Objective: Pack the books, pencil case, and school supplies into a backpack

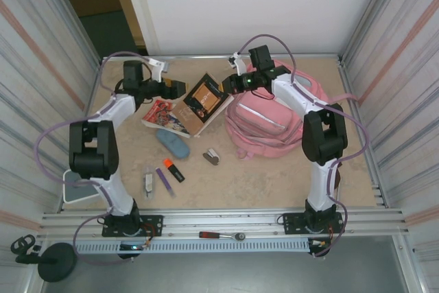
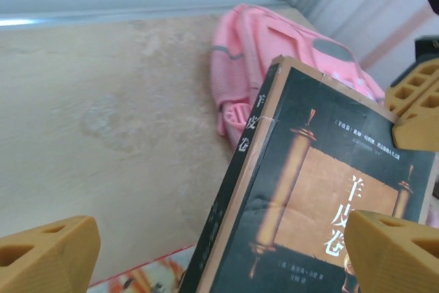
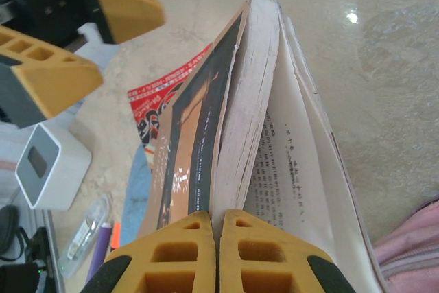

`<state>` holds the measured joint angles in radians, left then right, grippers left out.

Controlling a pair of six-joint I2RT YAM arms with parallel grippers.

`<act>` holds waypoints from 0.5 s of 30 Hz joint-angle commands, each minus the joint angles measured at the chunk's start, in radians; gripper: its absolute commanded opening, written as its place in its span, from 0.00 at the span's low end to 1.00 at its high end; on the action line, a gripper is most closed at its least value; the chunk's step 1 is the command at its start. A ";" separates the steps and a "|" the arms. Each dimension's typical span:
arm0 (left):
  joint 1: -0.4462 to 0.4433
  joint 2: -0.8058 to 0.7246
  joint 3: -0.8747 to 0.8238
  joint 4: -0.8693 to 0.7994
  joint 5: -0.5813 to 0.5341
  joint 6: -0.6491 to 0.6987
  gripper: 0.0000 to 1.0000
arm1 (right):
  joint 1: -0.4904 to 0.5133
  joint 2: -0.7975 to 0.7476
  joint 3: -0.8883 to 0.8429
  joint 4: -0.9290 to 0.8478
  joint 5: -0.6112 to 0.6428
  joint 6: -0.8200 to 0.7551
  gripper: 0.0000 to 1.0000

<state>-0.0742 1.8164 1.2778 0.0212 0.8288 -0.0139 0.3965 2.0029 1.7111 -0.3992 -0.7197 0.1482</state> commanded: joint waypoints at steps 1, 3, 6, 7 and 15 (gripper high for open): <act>-0.029 0.068 0.093 -0.111 0.168 0.113 0.93 | -0.009 -0.084 0.036 -0.018 -0.084 -0.071 0.00; -0.043 0.100 0.126 -0.134 0.200 0.132 0.94 | -0.014 -0.088 0.035 -0.011 -0.094 -0.071 0.00; -0.058 0.145 0.177 -0.182 0.262 0.153 0.94 | -0.018 -0.098 0.024 0.006 -0.102 -0.077 0.00; -0.062 0.160 0.195 -0.202 0.270 0.162 0.94 | -0.018 -0.098 0.024 0.009 -0.107 -0.077 0.00; -0.096 0.232 0.251 -0.233 0.324 0.193 0.91 | -0.020 -0.108 -0.001 0.020 -0.127 -0.083 0.00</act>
<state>-0.1562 2.0270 1.4914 -0.1757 1.0828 0.1394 0.3855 1.9587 1.7103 -0.4160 -0.7872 0.0925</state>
